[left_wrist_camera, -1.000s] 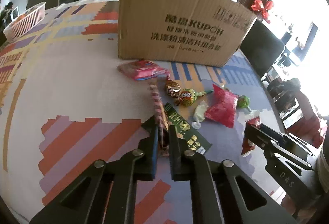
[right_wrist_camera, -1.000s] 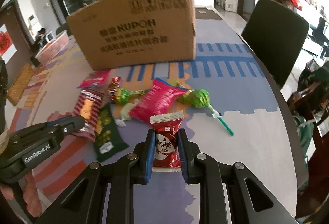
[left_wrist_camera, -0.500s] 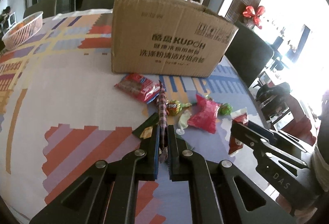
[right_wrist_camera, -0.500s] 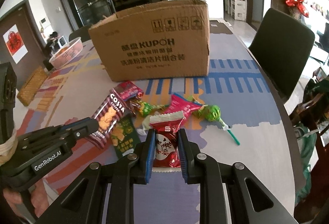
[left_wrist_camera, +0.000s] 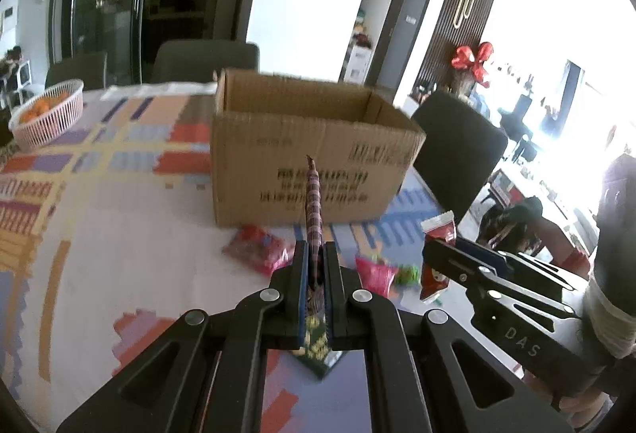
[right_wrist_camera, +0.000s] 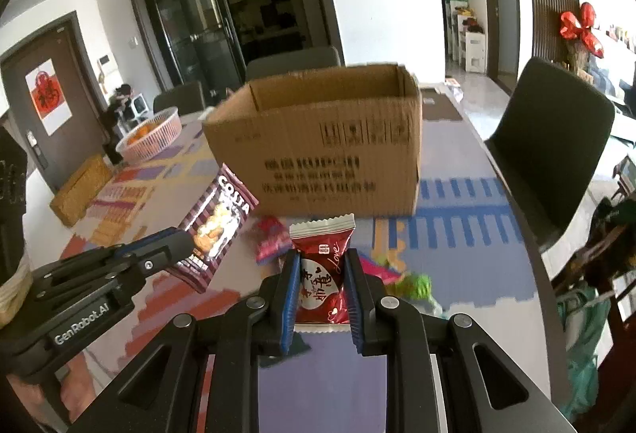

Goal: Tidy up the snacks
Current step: 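Lift both snacks over the box and open both tools to drop them, then withdraw both tools from the box back toward the remaining snacks, then grasp the green cracker pack with the left tool while the right tool grasps the green lollipop, then lift both held snacks and carry them over the box, then open both tools to drop the cracker pack and lollipop into the box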

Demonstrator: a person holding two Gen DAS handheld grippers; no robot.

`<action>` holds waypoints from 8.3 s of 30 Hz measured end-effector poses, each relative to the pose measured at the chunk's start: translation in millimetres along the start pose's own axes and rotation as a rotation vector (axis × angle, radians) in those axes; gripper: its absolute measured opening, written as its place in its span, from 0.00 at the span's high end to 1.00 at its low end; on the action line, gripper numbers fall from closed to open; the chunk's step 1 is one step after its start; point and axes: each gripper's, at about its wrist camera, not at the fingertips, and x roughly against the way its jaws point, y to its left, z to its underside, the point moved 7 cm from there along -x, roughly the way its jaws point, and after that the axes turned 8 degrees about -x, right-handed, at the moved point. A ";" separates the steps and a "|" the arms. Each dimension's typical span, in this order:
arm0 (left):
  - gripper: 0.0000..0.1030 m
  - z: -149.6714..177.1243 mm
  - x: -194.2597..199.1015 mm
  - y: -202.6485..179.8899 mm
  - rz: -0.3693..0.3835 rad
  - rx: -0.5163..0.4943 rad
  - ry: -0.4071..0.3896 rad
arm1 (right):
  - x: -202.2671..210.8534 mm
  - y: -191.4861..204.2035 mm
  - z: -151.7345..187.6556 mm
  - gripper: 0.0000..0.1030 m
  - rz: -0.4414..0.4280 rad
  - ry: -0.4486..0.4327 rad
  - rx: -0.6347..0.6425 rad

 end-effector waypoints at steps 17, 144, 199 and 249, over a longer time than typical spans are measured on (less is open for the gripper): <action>0.92 -85.6 8.5 8.2 -0.048 -0.074 -0.160 | 3.7 23.7 -86.6 0.78 -0.039 -0.155 0.027; 0.61 104.2 -91.9 6.9 -0.141 0.136 0.417 | -68.1 -77.3 44.2 0.74 0.163 0.187 0.074; 0.57 6.4 -35.6 -4.7 -0.075 -0.057 0.138 | -20.9 -10.6 -1.2 0.74 0.030 0.046 0.081; 0.34 -130.2 -71.5 51.9 -0.163 -0.160 0.085 | -66.3 3.7 -157.3 0.21 0.124 -0.111 0.066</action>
